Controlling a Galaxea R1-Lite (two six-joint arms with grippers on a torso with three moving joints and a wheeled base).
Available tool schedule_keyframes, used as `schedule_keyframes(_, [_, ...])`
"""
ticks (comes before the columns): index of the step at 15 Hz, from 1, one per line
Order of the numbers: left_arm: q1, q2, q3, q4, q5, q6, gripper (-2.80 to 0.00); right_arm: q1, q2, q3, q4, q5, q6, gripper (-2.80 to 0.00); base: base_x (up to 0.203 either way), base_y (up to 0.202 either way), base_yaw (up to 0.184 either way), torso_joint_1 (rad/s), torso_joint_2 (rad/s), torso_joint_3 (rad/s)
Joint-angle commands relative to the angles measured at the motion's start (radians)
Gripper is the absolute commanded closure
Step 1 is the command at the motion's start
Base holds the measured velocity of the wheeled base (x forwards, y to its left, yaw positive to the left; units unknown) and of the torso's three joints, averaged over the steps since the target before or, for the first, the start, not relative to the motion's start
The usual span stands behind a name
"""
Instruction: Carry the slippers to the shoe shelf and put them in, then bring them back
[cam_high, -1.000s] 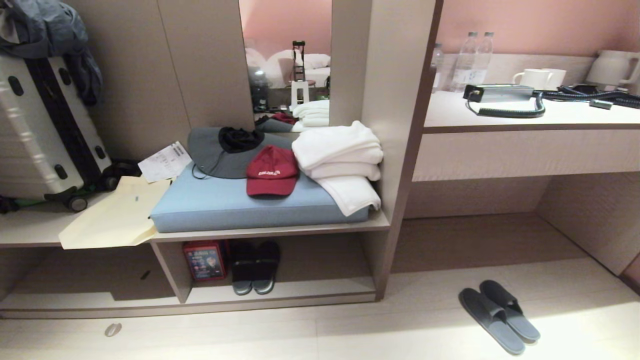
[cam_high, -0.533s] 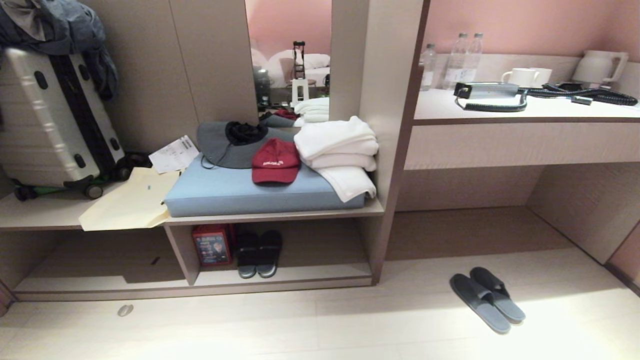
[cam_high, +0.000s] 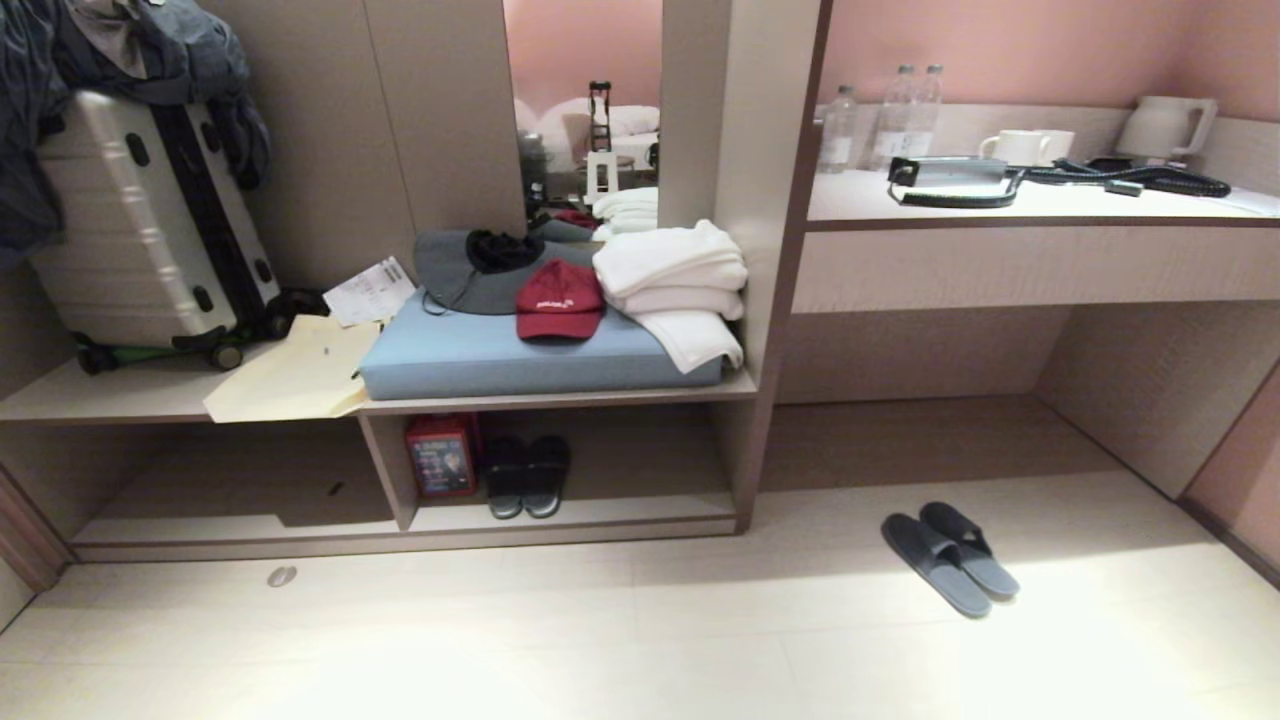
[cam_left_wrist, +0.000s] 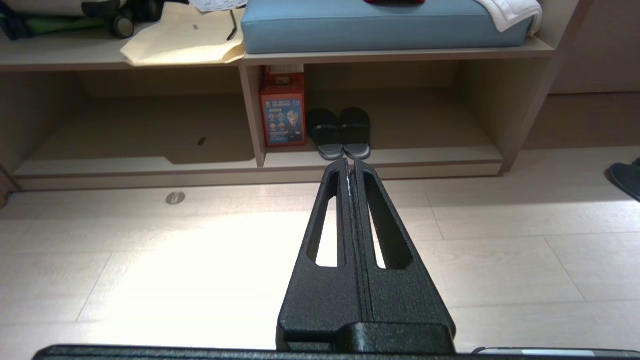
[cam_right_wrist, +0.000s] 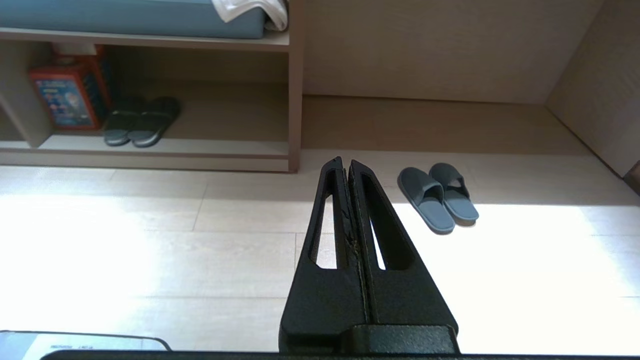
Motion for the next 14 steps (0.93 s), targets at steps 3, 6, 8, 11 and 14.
schedule_keyframes(3, [0.000, 0.001, 0.000, 0.000, 0.001, 0.000, 0.00, 0.000, 0.000, 0.000, -0.001, 0.001, -0.001, 0.00, -0.199, 0.000, 0.000, 0.000, 0.00, -0.001])
schedule_keyframes(6, [0.001, 0.001, 0.000, 0.000, 0.001, 0.000, 0.00, 0.000, 0.000, 0.000, -0.001, 0.001, -0.001, 0.00, -0.196, 0.000, 0.002, 0.001, 0.00, 0.001])
schedule_keyframes(8, [0.000, 0.001, 0.000, 0.000, 0.001, 0.000, 0.00, 0.000, 0.000, 0.000, -0.001, 0.001, -0.001, 0.00, -0.195, 0.000, 0.000, 0.007, 0.00, 0.003])
schedule_keyframes(11, [0.000, 0.001, 0.000, 0.000, 0.001, -0.002, 0.00, 0.000, 0.000, 0.000, -0.001, 0.001, -0.001, 0.00, -0.194, 0.000, 0.002, 0.003, 0.00, 0.002])
schedule_keyframes(14, [0.000, 0.001, 0.000, 0.000, 0.001, -0.002, 0.00, 0.000, 0.000, 0.002, -0.001, 0.001, -0.001, 0.00, -0.194, 0.000, 0.000, 0.002, 0.00, 0.000])
